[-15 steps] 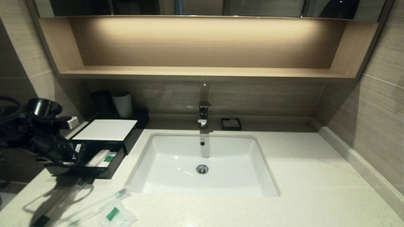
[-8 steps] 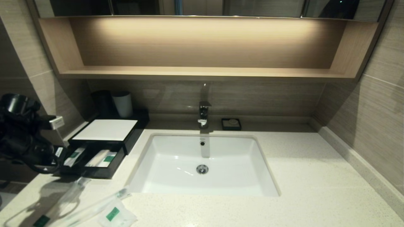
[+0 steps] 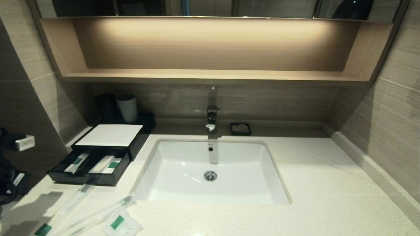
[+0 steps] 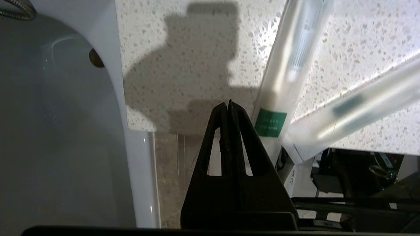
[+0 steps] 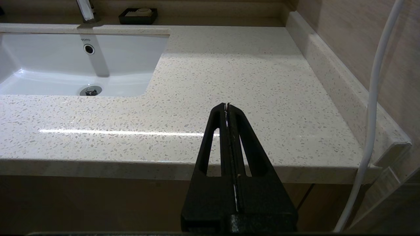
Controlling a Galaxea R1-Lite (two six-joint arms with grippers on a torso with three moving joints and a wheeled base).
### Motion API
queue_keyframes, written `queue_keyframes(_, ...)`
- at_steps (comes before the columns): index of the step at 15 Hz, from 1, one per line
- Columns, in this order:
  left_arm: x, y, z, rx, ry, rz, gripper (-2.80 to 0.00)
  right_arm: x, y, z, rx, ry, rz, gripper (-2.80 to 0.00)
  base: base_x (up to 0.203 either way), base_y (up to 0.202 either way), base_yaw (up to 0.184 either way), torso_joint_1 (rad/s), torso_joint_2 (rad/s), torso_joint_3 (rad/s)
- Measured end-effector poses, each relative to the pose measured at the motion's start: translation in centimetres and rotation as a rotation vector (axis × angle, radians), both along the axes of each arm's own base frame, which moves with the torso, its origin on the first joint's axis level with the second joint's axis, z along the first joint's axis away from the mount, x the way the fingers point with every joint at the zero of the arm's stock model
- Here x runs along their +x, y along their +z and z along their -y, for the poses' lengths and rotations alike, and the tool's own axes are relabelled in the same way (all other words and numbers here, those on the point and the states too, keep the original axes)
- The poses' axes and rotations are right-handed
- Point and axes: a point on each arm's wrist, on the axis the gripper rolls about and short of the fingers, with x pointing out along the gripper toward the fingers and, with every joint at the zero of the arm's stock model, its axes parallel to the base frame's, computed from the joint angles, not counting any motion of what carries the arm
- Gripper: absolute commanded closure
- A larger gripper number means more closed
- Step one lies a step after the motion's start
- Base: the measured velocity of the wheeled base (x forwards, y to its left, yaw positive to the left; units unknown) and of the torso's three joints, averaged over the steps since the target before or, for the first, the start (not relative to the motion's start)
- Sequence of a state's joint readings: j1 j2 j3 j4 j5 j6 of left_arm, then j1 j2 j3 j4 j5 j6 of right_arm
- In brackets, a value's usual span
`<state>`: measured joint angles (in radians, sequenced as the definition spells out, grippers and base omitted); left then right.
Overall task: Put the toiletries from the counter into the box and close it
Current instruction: Pick up the bathroom toiletry
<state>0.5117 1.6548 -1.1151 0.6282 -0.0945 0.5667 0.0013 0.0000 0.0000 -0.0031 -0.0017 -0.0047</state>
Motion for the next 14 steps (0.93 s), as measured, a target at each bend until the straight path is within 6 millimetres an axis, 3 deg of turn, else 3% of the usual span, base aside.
queue_keyframes(7, -3.3, -0.8, 1.3, -0.012, -0.068, -0.086, 0.00, 0.0, 0.0, 0.0, 0.000, 0.000, 0.000, 0.00, 0.000, 0.000, 0.000, 0.000, 0.00, 0.000)
queue_keyframes(14, -3.1, -1.7, 1.2, -0.019, -0.112, -0.126, 0.00, 0.0, 0.0, 0.0, -0.001, 0.000, -0.001, 0.00, 0.000, 0.000, 0.000, 0.000, 0.00, 0.000)
